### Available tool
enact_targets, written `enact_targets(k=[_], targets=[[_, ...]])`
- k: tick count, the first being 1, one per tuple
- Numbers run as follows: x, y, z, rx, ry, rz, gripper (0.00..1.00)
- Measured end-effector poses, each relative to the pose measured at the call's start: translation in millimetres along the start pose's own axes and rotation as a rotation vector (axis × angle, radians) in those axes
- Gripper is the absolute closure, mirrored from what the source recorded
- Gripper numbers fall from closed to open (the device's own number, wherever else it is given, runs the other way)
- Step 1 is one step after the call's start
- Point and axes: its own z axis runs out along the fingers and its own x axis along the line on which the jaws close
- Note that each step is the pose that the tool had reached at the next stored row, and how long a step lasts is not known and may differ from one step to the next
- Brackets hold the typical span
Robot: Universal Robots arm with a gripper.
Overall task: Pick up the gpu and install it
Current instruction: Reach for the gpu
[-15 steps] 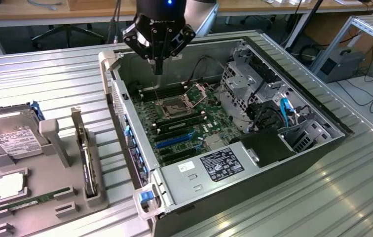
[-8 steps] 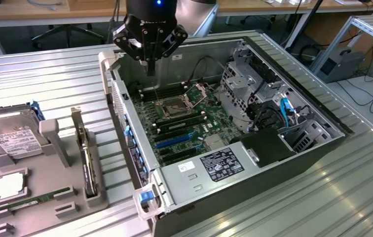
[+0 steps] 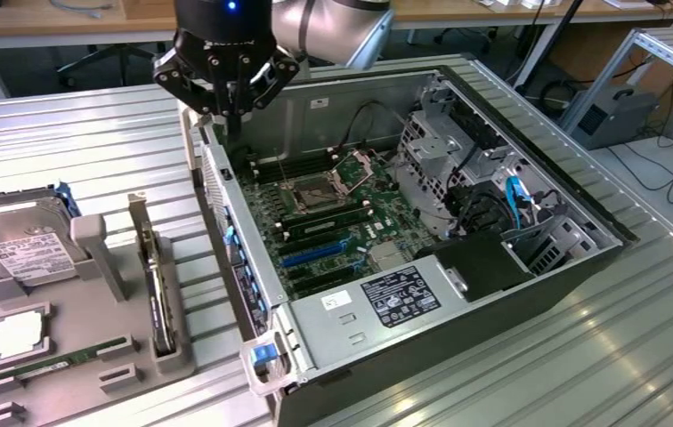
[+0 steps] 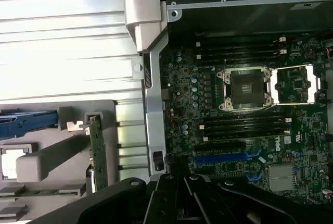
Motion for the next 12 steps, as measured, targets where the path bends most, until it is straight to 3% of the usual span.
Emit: enact_targets(k=[12], targets=[[50.3, -3.8, -1.2, 0.0000, 0.0000, 0.000, 0.89]])
